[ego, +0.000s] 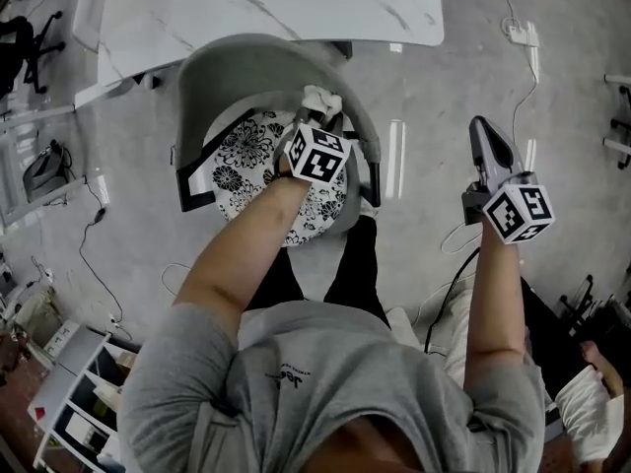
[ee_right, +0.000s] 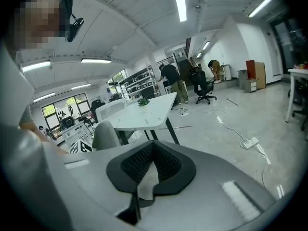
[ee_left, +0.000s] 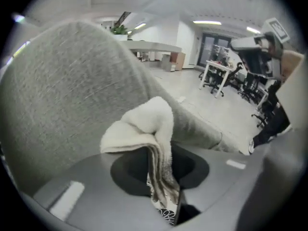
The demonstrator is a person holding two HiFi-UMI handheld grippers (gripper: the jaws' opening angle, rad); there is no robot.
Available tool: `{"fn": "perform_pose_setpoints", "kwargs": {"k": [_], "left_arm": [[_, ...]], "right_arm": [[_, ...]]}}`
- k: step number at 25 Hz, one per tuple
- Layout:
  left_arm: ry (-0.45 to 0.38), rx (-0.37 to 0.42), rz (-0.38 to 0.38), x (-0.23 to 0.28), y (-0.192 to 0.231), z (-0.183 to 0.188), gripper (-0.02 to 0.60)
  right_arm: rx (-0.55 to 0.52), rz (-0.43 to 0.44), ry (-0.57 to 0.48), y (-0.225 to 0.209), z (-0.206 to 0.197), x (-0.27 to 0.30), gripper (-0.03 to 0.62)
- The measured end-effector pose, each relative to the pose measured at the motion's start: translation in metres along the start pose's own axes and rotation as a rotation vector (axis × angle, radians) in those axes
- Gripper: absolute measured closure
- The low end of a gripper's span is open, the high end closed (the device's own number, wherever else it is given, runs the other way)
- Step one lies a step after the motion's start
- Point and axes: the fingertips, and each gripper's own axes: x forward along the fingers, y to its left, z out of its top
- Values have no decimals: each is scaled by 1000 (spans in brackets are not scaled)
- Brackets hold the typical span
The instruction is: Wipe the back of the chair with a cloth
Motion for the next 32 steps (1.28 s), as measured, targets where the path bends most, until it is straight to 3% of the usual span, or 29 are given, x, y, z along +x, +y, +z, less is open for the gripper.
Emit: {"fn": "perform_pose_setpoints", "kwargs": {"k": [2,4,7,10,17,23,28,32], "left_arm": [[-10,62,-24,-3,-15,0,436],[-26,38,-57,-9,-22,-3,437],[-49,-88,-64,-27,-5,-18,436],[-70,-239,-11,-53,41,-45,437],[-67,-511,150,-101,146,-147,437],[-39,-715,203,-119,195,-213,436],[-49,-831,200,-116,215,-228,436],[-61,-941,200,-110,224,-223,436]], "right_arm": [[-2,6,5,5,-4,-1,594],[-13,18,16,16,-6,2,594],[-36,44,32,41,-7,14,594],[-69,88,44,74,-4,35,594],[-121,206,48,163,1,98,594],[-150,282,85,223,-9,134,594],[-166,300,104,242,-13,142,594],[-169,287,102,233,-10,135,594]]}}
